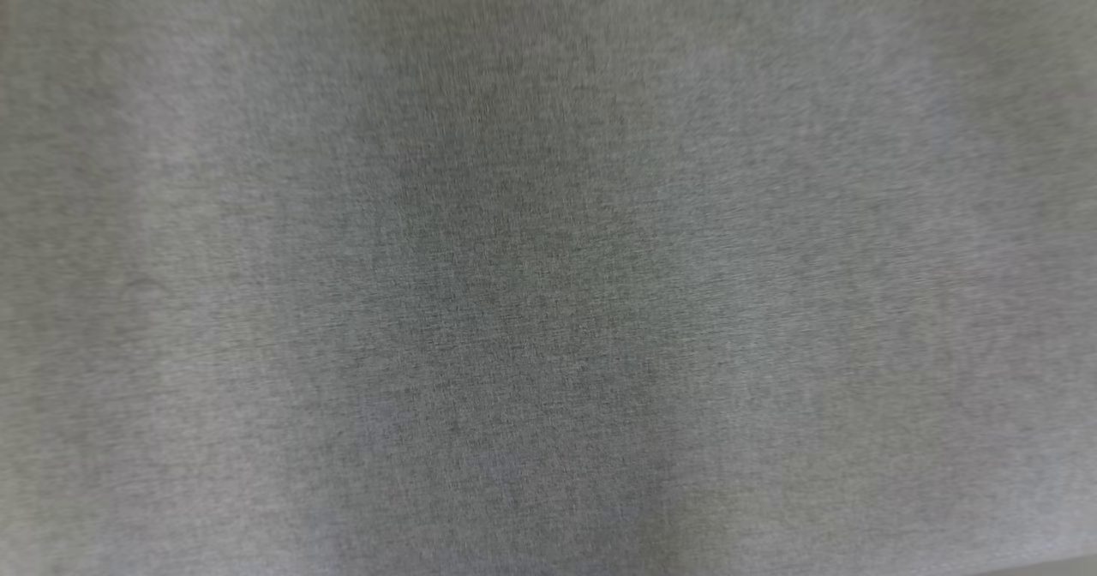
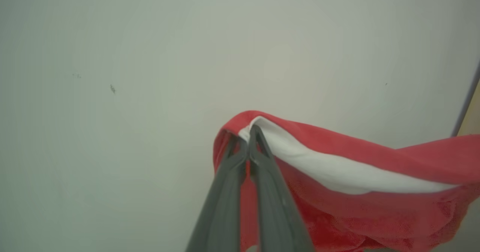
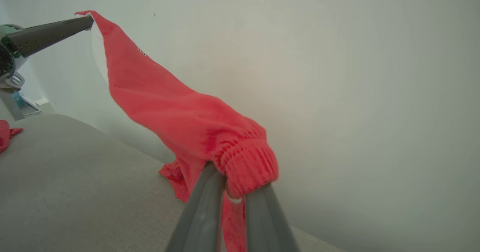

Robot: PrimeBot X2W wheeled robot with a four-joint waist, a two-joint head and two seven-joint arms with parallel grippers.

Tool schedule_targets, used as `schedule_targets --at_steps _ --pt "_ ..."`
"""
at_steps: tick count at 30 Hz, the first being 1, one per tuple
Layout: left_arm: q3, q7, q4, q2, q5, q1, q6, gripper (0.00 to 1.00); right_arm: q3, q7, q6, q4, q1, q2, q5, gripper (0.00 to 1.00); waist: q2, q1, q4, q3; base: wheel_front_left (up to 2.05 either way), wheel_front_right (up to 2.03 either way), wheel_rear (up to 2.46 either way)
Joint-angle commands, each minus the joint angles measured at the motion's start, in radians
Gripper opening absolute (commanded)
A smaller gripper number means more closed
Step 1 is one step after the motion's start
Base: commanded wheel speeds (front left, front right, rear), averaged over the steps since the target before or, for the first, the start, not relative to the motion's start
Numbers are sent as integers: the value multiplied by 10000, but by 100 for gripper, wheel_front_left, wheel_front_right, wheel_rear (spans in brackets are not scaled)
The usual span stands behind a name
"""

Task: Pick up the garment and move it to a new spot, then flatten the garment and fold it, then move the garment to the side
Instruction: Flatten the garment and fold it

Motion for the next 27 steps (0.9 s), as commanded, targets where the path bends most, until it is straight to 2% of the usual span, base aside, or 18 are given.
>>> schedule_targets --at_steps 1,7,9,15,18,23,27 --pt "214 -37 -423 142 -25 662 121 0 -95 -59 -23 -226 467 -205 -125 0 -1 0 7 -656 0 0 0" --pt "1097 -29 -3593 781 -72 5269 1126 0 -681 -59 -23 -1676 3703 -648 -619 0 -1 0 -8 -1882 0 0 0" --pt "1196 -30 -4718 1048 347 6706 1542 0 -886 -60 -23 -2073 4736 -810 -794 0 -1 0 -21 -2208 0 0 0" --pt "1596 -31 -6907 1080 328 10719 2389 0 -1655 -61 -23 -2928 7703 -1073 -1244 0 -1 0 17 -3119 0 0 0" --pt "1848 -32 -7520 943 437 12302 2640 0 -2112 -60 -23 -3232 9088 -1174 -1339 0 -1 0 46 -3544 0 0 0" --pt "2242 -32 -7996 578 824 14479 2694 0 -2516 -61 -23 -3704 11086 -1306 -1784 0 -1 0 94 -4055 0 0 0" --pt "2874 -32 -8131 25 975 15849 2671 0 -2631 -59 -23 -3915 12346 -1318 -2247 0 -1 0 118 -4338 0 0 0"
